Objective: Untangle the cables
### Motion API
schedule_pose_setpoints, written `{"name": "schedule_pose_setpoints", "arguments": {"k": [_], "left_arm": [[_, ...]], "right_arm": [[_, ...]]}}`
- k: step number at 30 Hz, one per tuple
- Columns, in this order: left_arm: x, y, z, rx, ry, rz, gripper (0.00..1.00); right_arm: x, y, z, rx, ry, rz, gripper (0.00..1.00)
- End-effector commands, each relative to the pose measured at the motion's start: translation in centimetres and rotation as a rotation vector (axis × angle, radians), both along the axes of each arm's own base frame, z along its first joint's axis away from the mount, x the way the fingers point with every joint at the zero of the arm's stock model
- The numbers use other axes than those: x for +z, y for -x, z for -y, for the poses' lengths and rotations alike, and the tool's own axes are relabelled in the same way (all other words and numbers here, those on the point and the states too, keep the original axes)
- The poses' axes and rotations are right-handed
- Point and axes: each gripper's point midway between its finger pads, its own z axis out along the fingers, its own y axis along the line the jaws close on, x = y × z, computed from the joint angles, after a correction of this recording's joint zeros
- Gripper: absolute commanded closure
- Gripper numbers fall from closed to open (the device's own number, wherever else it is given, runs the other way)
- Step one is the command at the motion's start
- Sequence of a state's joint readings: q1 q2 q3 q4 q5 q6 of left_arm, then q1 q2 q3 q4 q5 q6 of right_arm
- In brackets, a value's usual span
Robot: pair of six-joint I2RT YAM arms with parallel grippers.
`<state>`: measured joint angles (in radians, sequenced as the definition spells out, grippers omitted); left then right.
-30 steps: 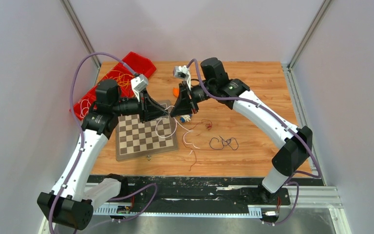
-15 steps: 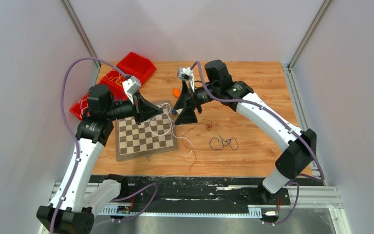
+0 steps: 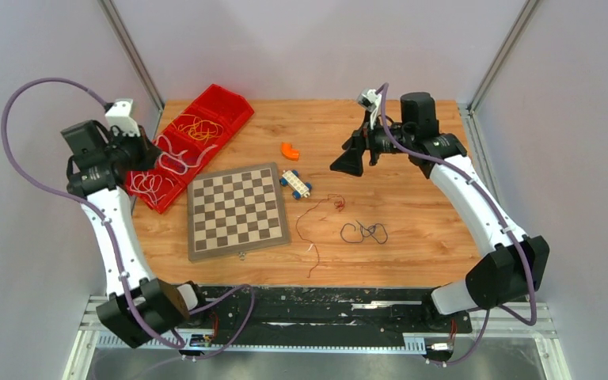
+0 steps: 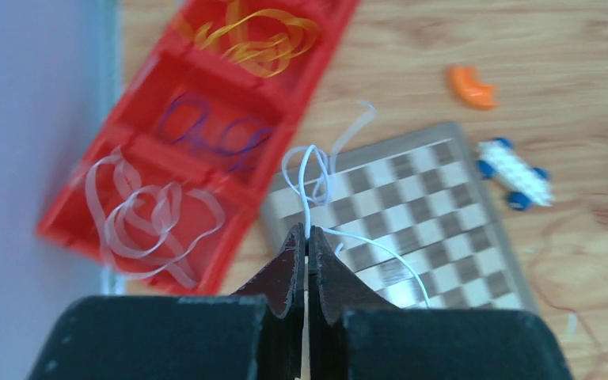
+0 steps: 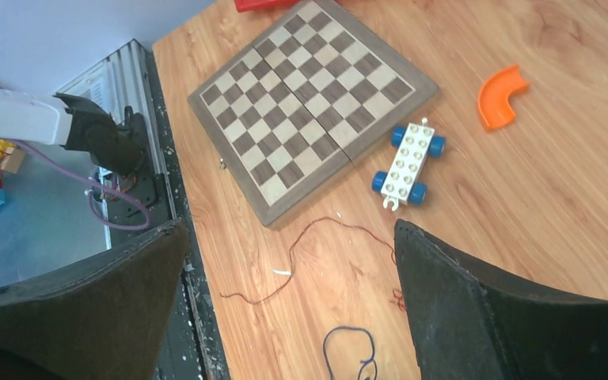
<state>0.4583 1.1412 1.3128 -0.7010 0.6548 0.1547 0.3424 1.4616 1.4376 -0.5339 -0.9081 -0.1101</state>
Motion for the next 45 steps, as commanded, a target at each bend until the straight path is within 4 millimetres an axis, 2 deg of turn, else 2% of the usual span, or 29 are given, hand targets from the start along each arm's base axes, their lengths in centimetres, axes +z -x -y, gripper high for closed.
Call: {"name": "schedule_pose_setpoints", "arguments": {"k": [1, 4, 8, 11, 15, 20, 21, 25, 26, 33, 39, 45], "left_arm": [[-2.4, 0.4, -8.0, 0.214, -0.154, -0.117, 1.00], [-4.7, -0.4, -12.5, 0.336, -0.216, -0.179, 1.00], [-7.2, -1.5, -16.7, 0.438, -0.267, -0.228, 1.00], [-8.9, -2.8, -18.5, 0.485, -0.257, -0.256, 1.00], [-10.0, -5.1, -20.6, 0.528, -0.252, -0.240, 1.00], [-13.1, -6.5, -23.6, 0.602, -0.312, -0.308, 1.00], [-13.2, -6.8, -24.1, 0.615, -0.323, -0.299, 1.00], [-14.9, -8.1, -24.2, 0.603, -0.373, -0.297, 1.00], [-15.9, -8.3, -23.8, 0.588, -0.389, -0.316, 1.00], [-19.0, -9.7, -21.9, 0.517, -0.432, -0.346, 1.00], [-22.2, -9.5, -20.6, 0.440, -0.430, -0.423, 1.00], [-24.2, -8.4, -19.9, 0.405, -0.415, -0.498, 1.00]], "right_arm": [[0.2, 1.2, 1.3, -0.024, 0.005, 0.034, 0.00], [-1.1, 1.9, 1.8, -0.028, 0.021, 0.023, 0.00], [-2.0, 2.5, 2.2, -0.035, 0.020, -0.022, 0.00], [-2.5, 3.2, 2.2, -0.024, 0.014, -0.068, 0.00], [-3.1, 3.3, 2.3, -0.029, 0.018, -0.090, 0.00], [-3.0, 3.0, 2.3, -0.040, 0.022, -0.089, 0.00], [-3.0, 3.0, 2.3, -0.042, 0.023, -0.090, 0.00], [-3.5, 2.7, 2.2, -0.037, 0.028, -0.113, 0.00], [-3.7, 2.7, 2.2, -0.036, 0.030, -0.119, 0.00], [-4.4, 2.2, 2.2, -0.046, 0.046, -0.142, 0.00], [-4.8, 2.0, 2.2, -0.049, 0.057, -0.151, 0.00], [-5.2, 2.1, 2.3, -0.047, 0.064, -0.150, 0.00]]}}
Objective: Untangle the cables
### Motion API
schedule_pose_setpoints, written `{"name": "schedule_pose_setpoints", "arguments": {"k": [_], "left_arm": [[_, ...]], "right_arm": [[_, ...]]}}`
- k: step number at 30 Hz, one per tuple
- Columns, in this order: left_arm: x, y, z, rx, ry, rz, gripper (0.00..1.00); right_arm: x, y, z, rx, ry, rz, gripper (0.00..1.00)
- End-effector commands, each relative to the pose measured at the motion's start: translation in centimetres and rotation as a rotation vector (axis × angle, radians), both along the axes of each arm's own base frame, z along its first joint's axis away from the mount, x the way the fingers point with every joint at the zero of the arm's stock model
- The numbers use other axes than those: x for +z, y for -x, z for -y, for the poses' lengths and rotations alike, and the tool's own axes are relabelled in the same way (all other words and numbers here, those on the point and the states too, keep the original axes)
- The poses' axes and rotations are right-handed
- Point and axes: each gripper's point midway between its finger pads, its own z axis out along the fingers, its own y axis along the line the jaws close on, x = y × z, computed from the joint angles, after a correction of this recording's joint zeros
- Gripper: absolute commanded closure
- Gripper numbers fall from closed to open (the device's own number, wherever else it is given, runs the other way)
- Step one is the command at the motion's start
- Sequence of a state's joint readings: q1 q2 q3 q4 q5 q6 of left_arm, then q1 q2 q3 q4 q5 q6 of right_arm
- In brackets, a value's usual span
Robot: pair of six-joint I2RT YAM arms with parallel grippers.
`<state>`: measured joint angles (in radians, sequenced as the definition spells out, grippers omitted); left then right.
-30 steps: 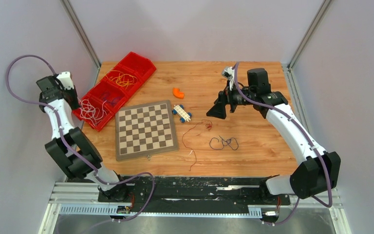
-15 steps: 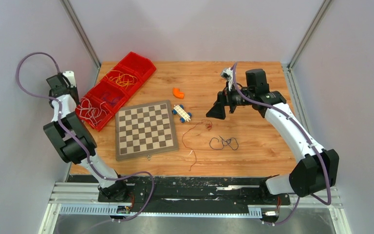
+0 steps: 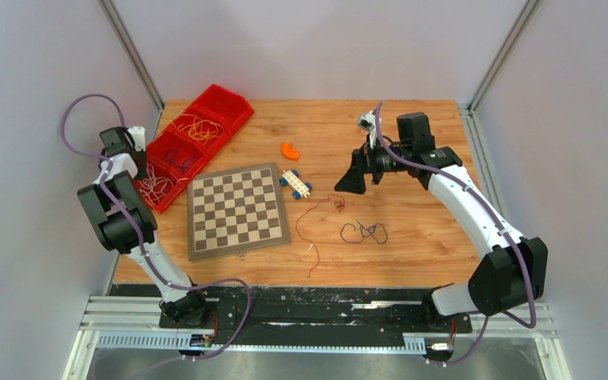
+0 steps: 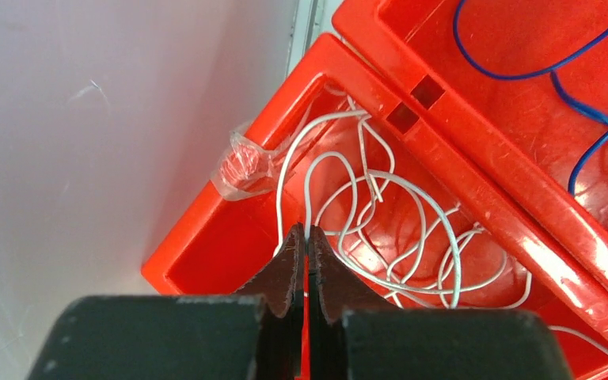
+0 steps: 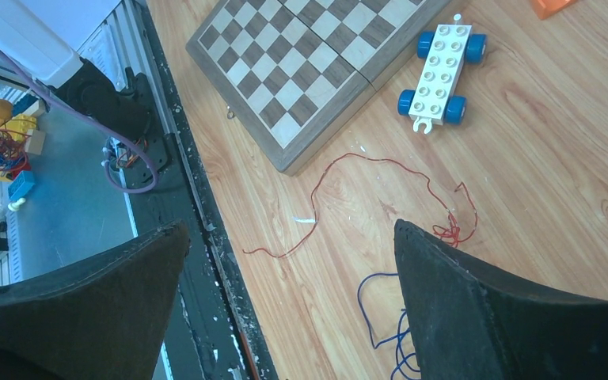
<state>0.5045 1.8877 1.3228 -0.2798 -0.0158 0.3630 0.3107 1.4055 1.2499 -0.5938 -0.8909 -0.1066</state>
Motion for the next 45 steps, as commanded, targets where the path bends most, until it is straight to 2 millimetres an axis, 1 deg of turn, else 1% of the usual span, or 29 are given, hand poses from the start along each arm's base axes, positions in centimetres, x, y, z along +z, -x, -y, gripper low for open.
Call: {"name": "schedule_pose_setpoints", "arguments": {"k": [1, 2, 4, 7, 9, 10, 11, 12, 13, 16, 19, 20, 22, 25, 28, 29, 30, 31, 32, 33, 34, 35, 36, 37, 38, 39, 40, 42, 45], "left_arm": [[-0.6, 0.6, 0.3, -0.023, 0.010, -0.034, 1.00], [-0.7, 0.7, 0.7, -0.031, 0.026, -0.032, 1.00], [-0.7, 1.2, 1.5, -0.037, 0.059, -0.044, 0.92], [0.8, 1.5, 2.0, -0.035, 0.069, -0.017, 0.62], [2.8, 1.5, 2.2, -0.035, 0.054, 0.020, 0.48], [4.4, 1.4, 2.1, -0.036, 0.039, 0.051, 0.45], [5.3, 1.4, 2.2, -0.038, 0.035, 0.062, 0.39], [7.1, 1.4, 2.3, -0.043, 0.025, 0.087, 0.37], [8.1, 1.4, 2.4, -0.044, 0.024, 0.100, 0.32], [12.6, 1.6, 3.3, -0.068, 0.025, 0.162, 0.21], [16.4, 1.9, 5.0, -0.119, 0.043, 0.228, 0.04], [17.3, 1.9, 6.1, -0.159, 0.073, 0.243, 0.02], [19.1, 2.3, 9.1, -0.281, 0.121, 0.275, 0.00], [20.8, 3.5, 16.4, -0.516, 0.238, 0.307, 0.00], [20.4, 4.6, 23.9, -0.721, 0.315, 0.284, 0.00], [19.8, 5.3, 25.7, -0.770, 0.338, 0.274, 0.00], [19.4, 5.7, 28.5, -0.844, 0.359, 0.261, 0.00], [18.5, 6.1, 30.1, -0.887, 0.379, 0.256, 0.00], [18.0, 6.7, 32.7, -0.949, 0.411, 0.244, 0.00], [17.0, 7.1, 34.5, -0.995, 0.439, 0.238, 0.00], [16.3, 7.8, 37.5, -1.057, 0.480, 0.210, 0.00], [15.4, 7.8, 38.9, -1.085, 0.495, 0.203, 0.00], [14.3, 8.5, 41.6, -1.130, 0.535, 0.158, 0.00], [13.9, 8.2, 42.9, -1.154, 0.537, 0.164, 0.00], [12.3, 8.7, 45.5, -1.197, 0.568, 0.108, 0.02], [12.1, 8.3, 46.9, -1.225, 0.566, 0.110, 0.06], [11.1, 8.2, 49.4, -1.271, 0.568, 0.069, 0.08], [9.2, 7.9, 52.3, -1.312, 0.565, -0.011, 0.15], [7.5, 6.6, 55.1, -1.341, 0.535, -0.062, 0.21]], "right_arm": [[0.9, -0.4, 0.1, 0.001, -0.004, 0.034, 0.00], [0.8, -0.4, 0.1, 0.002, -0.003, 0.033, 0.00], [0.8, -0.3, 0.1, 0.005, -0.002, 0.033, 0.00], [0.7, -0.2, 0.2, 0.009, 0.000, 0.035, 0.00], [0.6, 0.0, 0.3, 0.011, 0.002, 0.041, 0.00], [0.5, 0.0, 0.5, 0.010, 0.004, 0.045, 0.00], [0.5, 0.0, 0.6, 0.009, 0.006, 0.048, 0.00], [0.4, -0.1, 0.8, 0.005, 0.012, 0.052, 0.00], [0.3, -0.2, 1.0, -0.004, 0.020, 0.056, 0.00], [-0.5, -1.1, 1.8, -0.047, 0.070, 0.067, 0.00], [-2.7, -2.0, 2.9, -0.083, 0.165, 0.050, 0.01], [-4.2, -2.3, 3.4, -0.086, 0.216, 0.030, 0.04], [-7.1, -3.1, 5.1, -0.114, 0.347, 0.028, 0.08], [-11.7, -3.5, 7.3, -0.123, 0.508, -0.018, 0.16], [-15.0, -2.9, 8.2, -0.097, 0.584, -0.105, 0.20], [-15.7, -2.8, 8.0, -0.086, 0.582, -0.127, 0.21], [-16.1, -2.8, 7.8, -0.078, 0.575, -0.143, 0.21], [-16.4, -3.0, 7.5, -0.075, 0.565, -0.156, 0.22], [-16.6, -3.2, 7.3, -0.073, 0.558, -0.166, 0.22], [-16.7, -3.5, 7.1, -0.073, 0.552, -0.175, 0.22], [-16.9, -3.7, 7.0, -0.075, 0.548, -0.186, 0.23], [-16.9, -3.8, 6.9, -0.076, 0.546, -0.191, 0.23], [-16.9, -3.8, 6.9, -0.075, 0.543, -0.192, 0.23], [-16.9, -3.8, 6.9, -0.074, 0.539, -0.197, 0.23], [-17.0, -3.6, 7.1, -0.074, 0.534, -0.205, 0.23], [-17.0, -3.4, 7.4, -0.078, 0.530, -0.217, 0.23], [-17.1, -3.2, 7.9, -0.083, 0.525, -0.234, 0.22], [-17.0, -3.0, 9.2, -0.103, 0.513, -0.261, 0.22], [-16.3, -2.9, 11.5, -0.152, 0.490, -0.281, 0.22]]}}
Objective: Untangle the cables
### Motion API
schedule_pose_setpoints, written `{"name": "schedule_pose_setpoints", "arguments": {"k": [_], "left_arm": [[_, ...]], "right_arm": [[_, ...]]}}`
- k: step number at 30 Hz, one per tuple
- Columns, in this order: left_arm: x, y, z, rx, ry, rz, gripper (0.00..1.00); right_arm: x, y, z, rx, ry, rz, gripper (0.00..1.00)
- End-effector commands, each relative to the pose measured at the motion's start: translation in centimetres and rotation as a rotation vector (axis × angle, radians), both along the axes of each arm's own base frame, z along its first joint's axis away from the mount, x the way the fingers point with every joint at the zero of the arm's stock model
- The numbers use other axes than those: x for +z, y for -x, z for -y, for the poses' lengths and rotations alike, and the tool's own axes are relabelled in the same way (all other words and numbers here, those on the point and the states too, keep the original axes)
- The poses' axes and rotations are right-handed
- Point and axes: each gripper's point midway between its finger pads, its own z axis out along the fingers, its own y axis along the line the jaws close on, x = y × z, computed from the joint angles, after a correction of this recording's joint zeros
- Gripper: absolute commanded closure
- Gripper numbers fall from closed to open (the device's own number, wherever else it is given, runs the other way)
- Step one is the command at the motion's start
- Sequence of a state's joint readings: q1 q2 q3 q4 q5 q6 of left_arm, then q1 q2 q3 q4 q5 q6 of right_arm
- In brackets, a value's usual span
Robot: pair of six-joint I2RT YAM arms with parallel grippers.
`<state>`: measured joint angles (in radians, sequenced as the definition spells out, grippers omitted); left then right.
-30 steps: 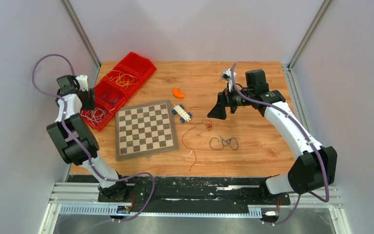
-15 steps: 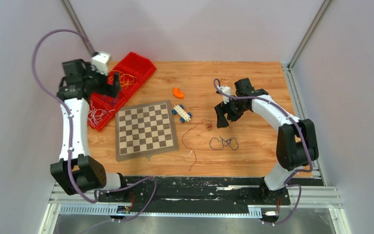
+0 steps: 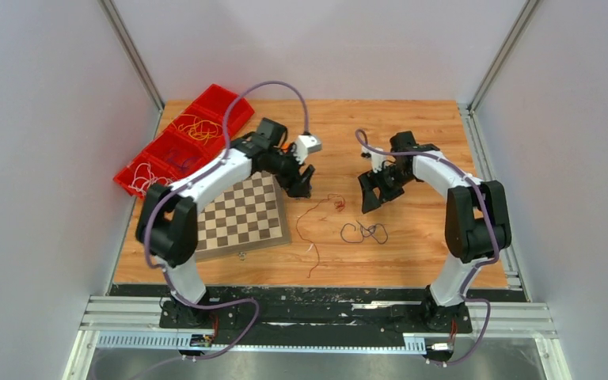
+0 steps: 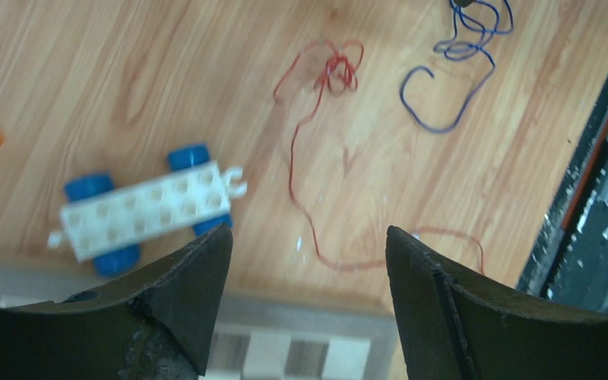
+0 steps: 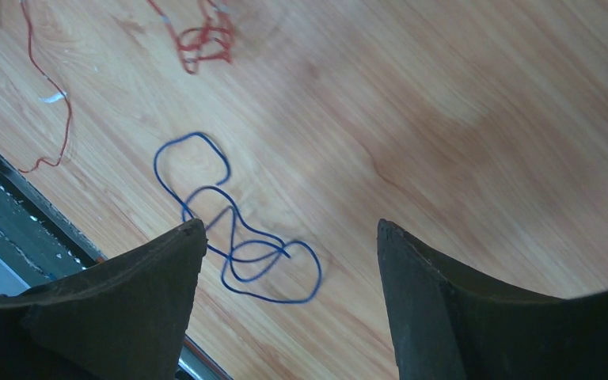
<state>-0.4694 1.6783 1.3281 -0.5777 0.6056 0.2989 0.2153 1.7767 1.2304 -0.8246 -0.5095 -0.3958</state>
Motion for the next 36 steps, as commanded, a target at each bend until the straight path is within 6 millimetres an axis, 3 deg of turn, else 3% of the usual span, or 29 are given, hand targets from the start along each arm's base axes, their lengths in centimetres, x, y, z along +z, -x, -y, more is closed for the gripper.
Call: {"name": "schedule_pose_setpoints", "arguments": {"k": [1, 5, 10, 16, 19, 22, 24, 25, 27, 31, 32, 33, 34, 35, 36], "left_arm": [[-0.4, -2.8, 5.5, -0.051, -0.010, 0.047, 0.22], [-2.2, -3.6, 8.6, -0.112, -0.084, 0.080, 0.24], [-4.5, -2.9, 11.3, -0.231, -0.186, 0.115, 0.26], [-8.7, -2.4, 12.6, -0.368, -0.309, 0.149, 0.25], [-9.7, -3.1, 12.8, -0.401, -0.353, 0.184, 0.28], [-10.9, -2.9, 12.8, -0.451, -0.375, 0.186, 0.38], [-11.1, -2.8, 12.5, -0.471, -0.398, 0.192, 0.53], [-10.7, -3.3, 12.4, -0.456, -0.413, 0.203, 0.73], [-8.5, -4.0, 12.2, -0.417, -0.405, 0.230, 0.97], [0.1, -7.0, 10.3, -0.259, -0.266, 0.323, 1.00], [3.5, -9.0, 8.8, -0.194, -0.220, 0.386, 1.00], [5.1, -11.0, 6.6, -0.126, -0.202, 0.410, 1.00], [8.4, -12.3, 5.7, -0.078, -0.157, 0.482, 1.00], [10.0, -14.4, 3.1, 0.007, -0.142, 0.508, 1.00], [13.0, -15.9, 1.9, 0.072, -0.107, 0.583, 1.00]], "right_arm": [[2.3, -0.5, 3.3, -0.070, -0.041, 0.029, 0.22], [3.2, -0.3, 5.8, -0.120, -0.052, 0.043, 0.22], [3.7, -0.3, 9.7, -0.222, -0.096, 0.037, 0.21], [4.9, 0.0, 12.4, -0.296, -0.155, 0.025, 0.20], [5.6, 0.4, 13.1, -0.301, -0.152, 0.041, 0.18], [6.1, 0.5, 13.5, -0.306, -0.146, 0.057, 0.18], [6.3, 0.5, 13.6, -0.307, -0.146, 0.062, 0.18], [6.3, 0.5, 13.7, -0.310, -0.146, 0.061, 0.18], [6.5, 0.5, 13.6, -0.310, -0.155, 0.059, 0.18], [6.8, 0.7, 12.6, -0.304, -0.214, 0.046, 0.18], [6.9, 0.7, 12.3, -0.299, -0.234, 0.038, 0.18], [6.9, 0.9, 11.8, -0.288, -0.255, 0.028, 0.17], [6.9, 1.1, 11.2, -0.270, -0.273, 0.012, 0.17], [6.8, 1.4, 10.6, -0.245, -0.281, 0.003, 0.17], [6.7, 1.7, 9.9, -0.217, -0.277, -0.004, 0.17]]}}
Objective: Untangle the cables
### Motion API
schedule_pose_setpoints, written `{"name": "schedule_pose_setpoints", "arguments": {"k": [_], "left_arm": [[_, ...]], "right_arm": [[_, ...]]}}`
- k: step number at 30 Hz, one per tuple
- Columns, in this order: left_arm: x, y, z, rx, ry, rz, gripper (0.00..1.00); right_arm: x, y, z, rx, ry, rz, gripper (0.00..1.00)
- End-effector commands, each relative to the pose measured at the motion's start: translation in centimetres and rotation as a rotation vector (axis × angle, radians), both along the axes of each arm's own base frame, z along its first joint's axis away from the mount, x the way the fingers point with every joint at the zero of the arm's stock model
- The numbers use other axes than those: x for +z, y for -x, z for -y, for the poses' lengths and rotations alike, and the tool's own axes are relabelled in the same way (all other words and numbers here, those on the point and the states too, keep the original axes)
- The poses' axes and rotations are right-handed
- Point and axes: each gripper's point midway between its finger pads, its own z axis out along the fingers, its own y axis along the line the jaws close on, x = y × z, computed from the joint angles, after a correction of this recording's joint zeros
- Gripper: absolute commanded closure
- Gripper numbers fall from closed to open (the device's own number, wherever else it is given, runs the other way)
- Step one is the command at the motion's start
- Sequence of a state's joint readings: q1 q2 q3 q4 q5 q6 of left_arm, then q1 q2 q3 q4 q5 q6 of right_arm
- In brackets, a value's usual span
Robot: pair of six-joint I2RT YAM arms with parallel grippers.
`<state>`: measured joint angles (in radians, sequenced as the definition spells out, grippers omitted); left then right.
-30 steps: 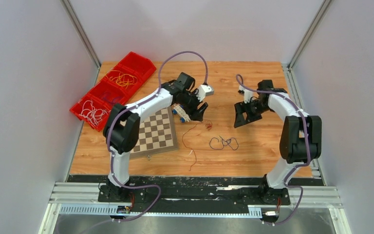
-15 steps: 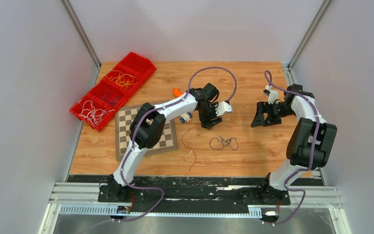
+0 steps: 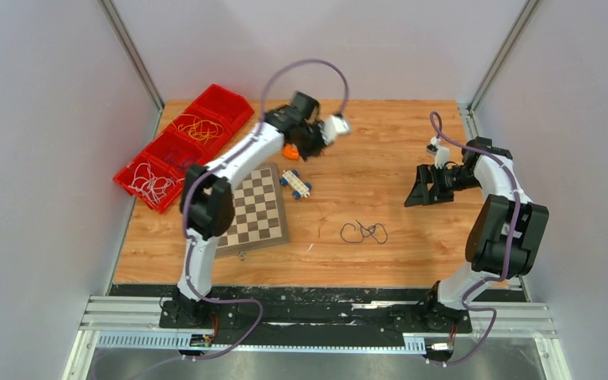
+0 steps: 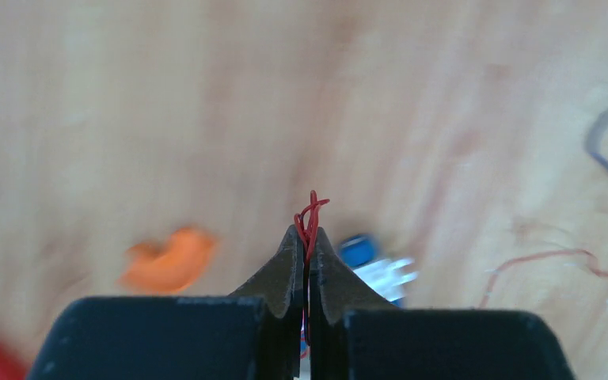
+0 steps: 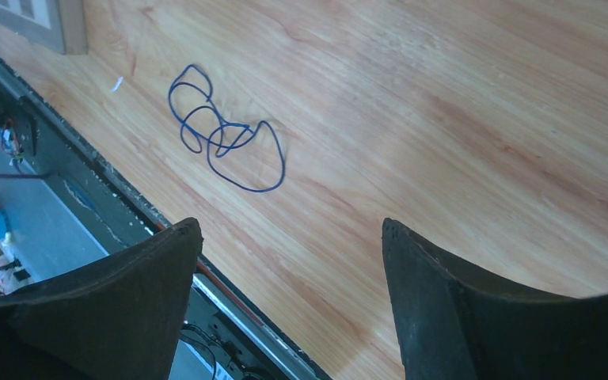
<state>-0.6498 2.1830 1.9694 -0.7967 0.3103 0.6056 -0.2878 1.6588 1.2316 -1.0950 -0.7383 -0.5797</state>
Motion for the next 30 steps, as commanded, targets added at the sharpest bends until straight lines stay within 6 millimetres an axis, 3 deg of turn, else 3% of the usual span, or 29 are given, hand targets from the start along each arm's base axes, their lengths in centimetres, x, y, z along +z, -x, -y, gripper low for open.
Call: {"name": "schedule_pose_setpoints", "arguments": {"k": [1, 2, 3, 4, 5, 6, 7, 10, 12, 15, 21, 25, 30], "left_arm": [[18.0, -9.4, -9.0, 0.309, 0.299, 0.368, 1.00], [20.6, -10.6, -10.3, 0.344, 0.347, 0.432, 1.00], [22.0, -11.8, -12.9, 0.416, 0.382, 0.452, 1.00], [23.8, -12.8, -13.9, 0.449, 0.436, 0.490, 1.00], [25.0, -13.7, -16.6, 0.496, 0.456, 0.526, 1.00], [26.2, -14.6, -17.5, 0.513, 0.504, 0.570, 1.00], [27.0, -15.5, -19.9, 0.556, 0.517, 0.606, 1.00], [29.0, -18.1, -23.7, 0.623, 0.553, 0.741, 1.00], [29.2, -19.6, -25.9, 0.655, 0.545, 0.790, 1.00], [29.0, -21.5, -28.5, 0.689, 0.543, 0.839, 1.00], [27.3, -23.8, -31.1, 0.699, 0.523, 0.889, 1.00], [25.8, -24.7, -31.7, 0.698, 0.516, 0.881, 1.00], [23.8, -26.0, -32.0, 0.699, 0.493, 0.886, 1.00]], "right_arm": [[1.5, 0.3, -3.0, 0.125, -0.061, 0.055, 0.17], [1.4, 0.6, -3.8, 0.159, -0.049, 0.059, 0.17], [1.2, 0.9, -4.6, 0.190, -0.033, 0.065, 0.17], [0.9, 1.1, -5.3, 0.226, -0.013, 0.070, 0.16], [0.6, 1.2, -6.0, 0.254, 0.009, 0.075, 0.15], [0.2, 1.4, -6.7, 0.285, 0.035, 0.078, 0.14], [-0.3, 1.6, -7.6, 0.324, 0.062, 0.084, 0.12], [-1.9, 2.5, -9.4, 0.415, 0.151, 0.071, 0.07], [-2.8, 2.7, -10.4, 0.452, 0.197, 0.077, 0.02], [-3.8, 3.3, -11.6, 0.494, 0.234, 0.075, 0.01], [-6.3, 4.2, -12.3, 0.544, 0.308, 0.042, 0.07], [-7.4, 4.8, -12.3, 0.552, 0.303, -0.006, 0.23], [-8.3, 5.6, -12.3, 0.560, 0.295, -0.040, 0.51]]}}
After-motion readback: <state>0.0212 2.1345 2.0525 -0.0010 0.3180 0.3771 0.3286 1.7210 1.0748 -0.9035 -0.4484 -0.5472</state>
